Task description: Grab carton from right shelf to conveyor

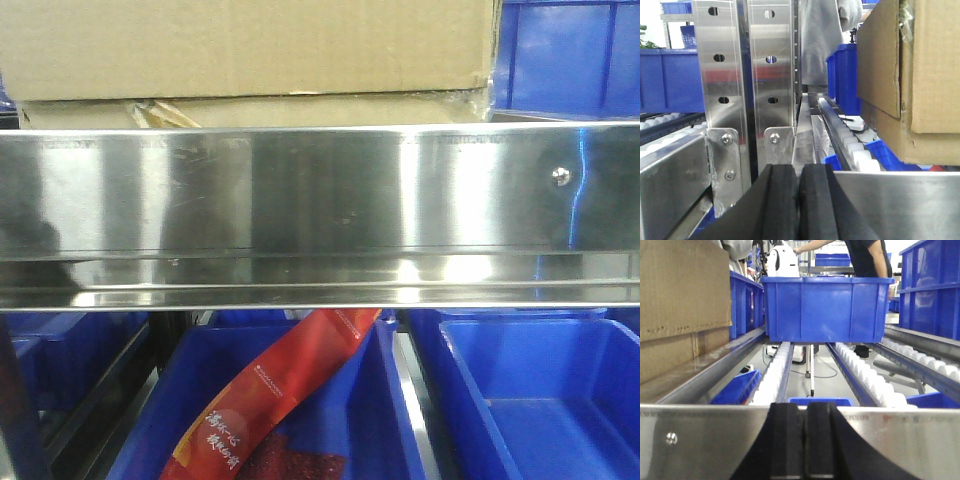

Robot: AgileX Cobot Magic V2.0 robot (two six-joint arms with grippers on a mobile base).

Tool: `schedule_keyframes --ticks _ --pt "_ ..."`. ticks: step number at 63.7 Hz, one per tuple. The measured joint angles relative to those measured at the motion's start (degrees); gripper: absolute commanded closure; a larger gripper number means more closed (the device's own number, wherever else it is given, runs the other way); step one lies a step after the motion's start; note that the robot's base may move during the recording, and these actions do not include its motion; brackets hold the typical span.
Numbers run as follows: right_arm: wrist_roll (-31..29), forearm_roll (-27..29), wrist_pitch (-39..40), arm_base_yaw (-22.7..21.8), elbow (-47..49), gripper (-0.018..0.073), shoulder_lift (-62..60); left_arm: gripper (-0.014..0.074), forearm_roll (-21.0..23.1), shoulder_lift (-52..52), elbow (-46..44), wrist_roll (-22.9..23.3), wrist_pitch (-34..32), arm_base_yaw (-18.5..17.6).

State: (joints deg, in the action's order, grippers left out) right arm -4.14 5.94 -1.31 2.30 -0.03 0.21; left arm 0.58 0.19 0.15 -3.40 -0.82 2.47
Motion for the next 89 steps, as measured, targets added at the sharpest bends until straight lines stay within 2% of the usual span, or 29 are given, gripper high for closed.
schedule_keyframes --ticks 10,14,22,25,31,35,39,46,50,57,69,81,89 --pt "0.0 0.0 3.3 0.0 0.0 0.0629 0.0 0.0592 0.2 0.0 0.0 0.0 -5.0 0.0" --pt "0.0 0.0 3.1 0.0 0.9 0.0629 0.0 0.0592 0.2 0.0 -1.3 0.0 -4.6 0.0" --pt "0.0 0.0 0.8 0.0 6.8 0.0629 -0.1 0.0562 0.2 -0.1 -9.0 0.0 3.3 0.0" --pt "0.0 0.0 -2.3 0.0 11.9 0.0629 -0.1 0.0500 0.2 0.9 -16.0 0.0 9.4 0.0" --pt "0.0 0.0 -8.4 0.0 18.2 0.0588 0.8 0.0390 0.2 3.8 -23.0 0.0 15.0 0.0" --pt "0.0 0.1 -11.6 0.0 21.6 0.0509 2.3 0.0328 0.2 6.3 -27.0 0.0 18.2 0.0" --pt "0.0 0.2 -13.2 0.0 24.0 0.0386 4.0 0.0278 0.2 9.0 -29.3 0.0 19.7 0.0" --pt "0.0 0.2 -13.9 0.0 25.2 0.0109 6.5 0.0204 1.0 12.3 -30.4 0.0 21.0 0.0" --pt "0.0 0.2 -14.1 0.0 25.2 -0.0014 7.4 0.0190 1.4 13.4 -30.9 0.0 22.1 -0.2" --pt "0.0 0.3 -15.0 0.0 25.8 -0.0002 8.1 0.0194 1.8 15.1 -33.5 0.0 24.6 -2.3" --pt "-0.3 2.6 -21.9 1.4 33.3 0.0001 12.7 0.0194 2.0 22.4 -43.0 0.0 30.4 -9.0" --pt "-0.8 5.1 -28.3 6.5 44.6 0.0001 25.5 0.0194 2.4 36.2 -55.0 0.0 35.3 -15.7" --pt "-0.8 5.3 -34.6 10.0 56.0 0.0001 35.8 0.0194 2.5 46.1 -64.3 0.0 38.7 -17.4"
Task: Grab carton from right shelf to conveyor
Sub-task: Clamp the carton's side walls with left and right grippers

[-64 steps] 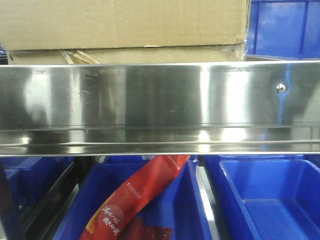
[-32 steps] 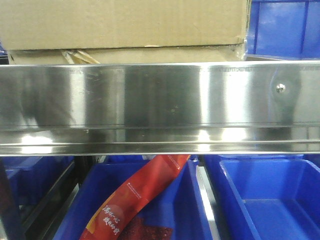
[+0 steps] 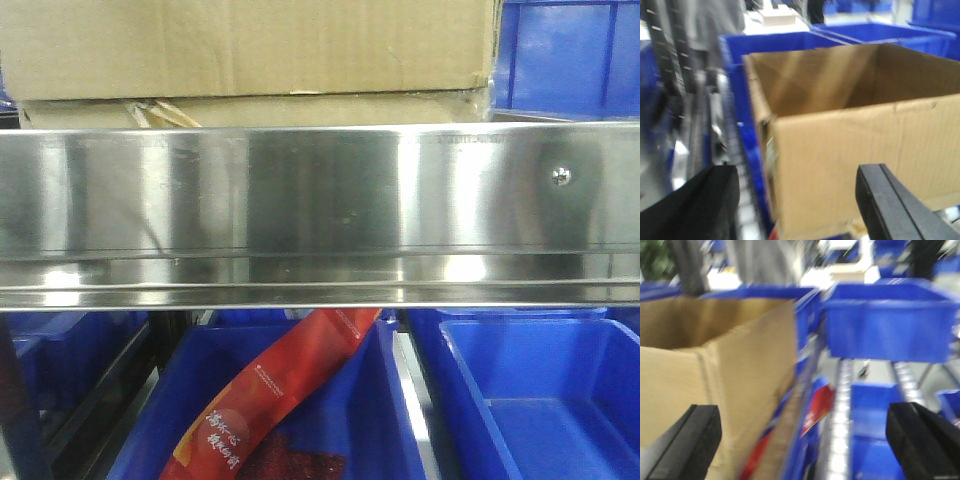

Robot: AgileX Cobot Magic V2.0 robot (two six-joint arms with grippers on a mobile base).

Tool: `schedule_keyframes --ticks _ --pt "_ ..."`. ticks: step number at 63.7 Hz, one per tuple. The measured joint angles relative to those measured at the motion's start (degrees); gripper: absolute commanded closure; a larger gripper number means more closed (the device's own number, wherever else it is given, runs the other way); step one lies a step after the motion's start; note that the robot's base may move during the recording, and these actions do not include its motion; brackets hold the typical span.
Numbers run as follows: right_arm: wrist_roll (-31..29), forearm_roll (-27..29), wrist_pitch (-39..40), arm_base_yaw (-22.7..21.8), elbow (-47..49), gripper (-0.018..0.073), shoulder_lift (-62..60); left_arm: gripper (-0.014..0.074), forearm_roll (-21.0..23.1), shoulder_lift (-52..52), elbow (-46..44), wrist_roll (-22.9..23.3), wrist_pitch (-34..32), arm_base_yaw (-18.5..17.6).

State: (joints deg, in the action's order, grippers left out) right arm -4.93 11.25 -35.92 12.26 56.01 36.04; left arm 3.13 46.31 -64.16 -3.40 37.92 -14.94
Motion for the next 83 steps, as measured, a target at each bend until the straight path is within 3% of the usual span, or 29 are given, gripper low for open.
schedule_keyframes --ticks 9,15,25,31,41,72,79,83 --pt "0.6 0.2 -9.9 2.7 16.0 0.0001 13.6 0.0194 0.1 12.7 -14.4 0.0 6.0 -0.4" --pt "3.1 0.2 -17.8 3.0 28.9 0.0001 23.0 0.0194 -0.4 20.9 -23.0 2.7 10.5 -0.4" --pt "7.9 -1.1 -31.3 3.2 50.5 0.0001 38.5 0.0194 -7.0 32.5 -38.0 9.0 19.0 -0.4" --pt "9.4 -1.4 -33.7 3.5 60.2 0.0001 46.5 0.0194 -10.3 38.9 -45.6 10.5 24.1 -0.4" --pt "10.9 -1.9 -34.5 5.9 72.1 0.0001 57.2 0.0194 -11.0 47.7 -53.4 12.0 29.3 0.2" --pt "11.0 -6.9 -34.7 7.5 75.4 0.0003 72.0 0.0195 -10.9 56.4 -55.0 12.3 29.8 2.9" --pt "11.0 -7.1 -34.7 7.5 75.4 0.0082 73.0 0.0215 -10.9 56.8 -55.0 12.3 29.8 3.0" --pt "11.0 -7.1 -34.8 7.5 75.4 0.0190 73.4 0.0278 -10.9 56.8 -55.0 12.3 29.8 3.0"
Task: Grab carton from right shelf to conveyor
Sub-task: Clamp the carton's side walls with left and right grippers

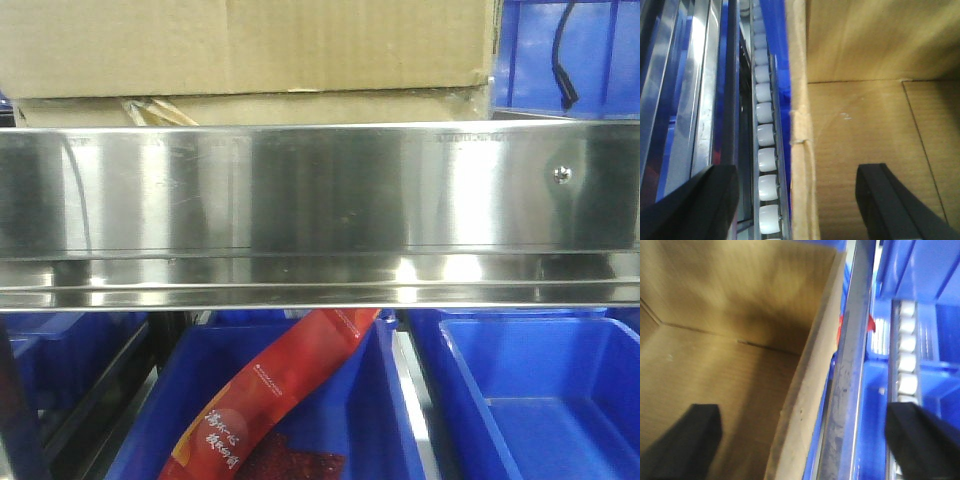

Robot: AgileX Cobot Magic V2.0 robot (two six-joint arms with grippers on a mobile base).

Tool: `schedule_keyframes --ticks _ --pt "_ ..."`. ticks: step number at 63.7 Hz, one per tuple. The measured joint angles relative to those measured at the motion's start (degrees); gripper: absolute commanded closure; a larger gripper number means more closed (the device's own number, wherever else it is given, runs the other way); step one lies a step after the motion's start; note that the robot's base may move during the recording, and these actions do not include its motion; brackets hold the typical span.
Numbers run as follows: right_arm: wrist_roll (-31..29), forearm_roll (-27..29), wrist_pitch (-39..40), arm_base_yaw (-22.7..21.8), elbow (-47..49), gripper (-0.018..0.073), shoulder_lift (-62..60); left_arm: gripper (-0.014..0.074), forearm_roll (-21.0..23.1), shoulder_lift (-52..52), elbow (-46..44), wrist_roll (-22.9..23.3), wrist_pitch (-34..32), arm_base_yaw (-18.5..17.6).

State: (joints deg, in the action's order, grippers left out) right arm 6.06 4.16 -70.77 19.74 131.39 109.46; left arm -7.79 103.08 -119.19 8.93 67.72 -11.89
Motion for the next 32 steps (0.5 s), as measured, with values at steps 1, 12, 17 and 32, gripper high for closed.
schedule_keyframes --ticks 1,12,17,32 --pt "0.0 0.0 0.0 0.0 0.0 0.0222 0.1 0.0299 0.0 0.0 0.0 0.0 0.0 0.0" --pt "0.0 0.1 0.0 0.1 0.0 0.0666 0.4 0.0643 0.0 0.0 0.0 0.1 0.4 0.0" --pt "0.1 0.3 0.1 0.4 0.0 0.0616 0.4 0.0598 0.5 0.0 0.0 0.1 0.5 0.0" --pt "0.4 0.3 0.0 0.4 0.0 0.0625 0.0 0.0614 1.0 -0.2 0.0 0.1 1.3 0.0"
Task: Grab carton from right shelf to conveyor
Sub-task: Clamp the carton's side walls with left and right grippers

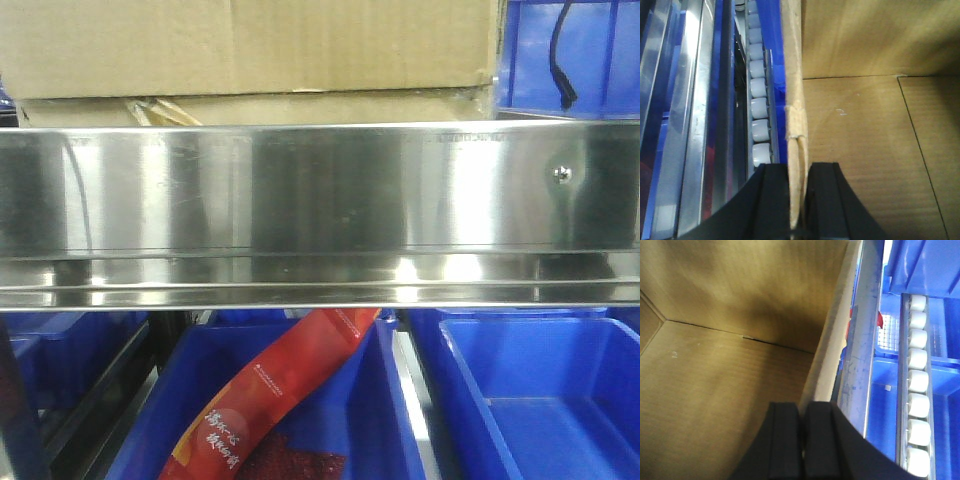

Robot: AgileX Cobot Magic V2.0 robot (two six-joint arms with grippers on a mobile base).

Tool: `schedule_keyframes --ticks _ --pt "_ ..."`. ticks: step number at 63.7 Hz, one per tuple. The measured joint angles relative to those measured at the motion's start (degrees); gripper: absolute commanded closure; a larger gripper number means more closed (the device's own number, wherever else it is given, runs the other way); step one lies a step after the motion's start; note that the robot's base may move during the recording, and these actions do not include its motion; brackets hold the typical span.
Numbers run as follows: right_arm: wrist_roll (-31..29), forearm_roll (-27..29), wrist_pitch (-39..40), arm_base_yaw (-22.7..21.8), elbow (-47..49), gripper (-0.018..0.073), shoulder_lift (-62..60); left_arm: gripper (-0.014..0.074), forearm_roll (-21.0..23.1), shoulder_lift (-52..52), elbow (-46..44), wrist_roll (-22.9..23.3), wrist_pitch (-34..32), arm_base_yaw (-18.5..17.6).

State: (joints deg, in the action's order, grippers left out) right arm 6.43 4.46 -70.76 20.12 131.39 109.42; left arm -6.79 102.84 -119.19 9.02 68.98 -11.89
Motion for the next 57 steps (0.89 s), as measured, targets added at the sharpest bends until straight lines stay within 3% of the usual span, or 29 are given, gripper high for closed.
schedule_keyframes --ticks 17,31,57 --pt "0.0 0.0 -0.9 0.0 0.0 0.0625 -7.2 0.0614 3.0 -7.3 0.0 0.0 1.6 0.0" --pt "0.1 1.0 -1.0 0.1 -0.9 0.0625 -15.4 0.0614 2.4 -14.9 0.0 0.3 1.6 -2.1" --pt "0.1 2.0 -1.0 0.2 -20.9 0.0625 -31.7 0.0614 1.9 -26.4 11.9 4.1 2.1 -8.3"
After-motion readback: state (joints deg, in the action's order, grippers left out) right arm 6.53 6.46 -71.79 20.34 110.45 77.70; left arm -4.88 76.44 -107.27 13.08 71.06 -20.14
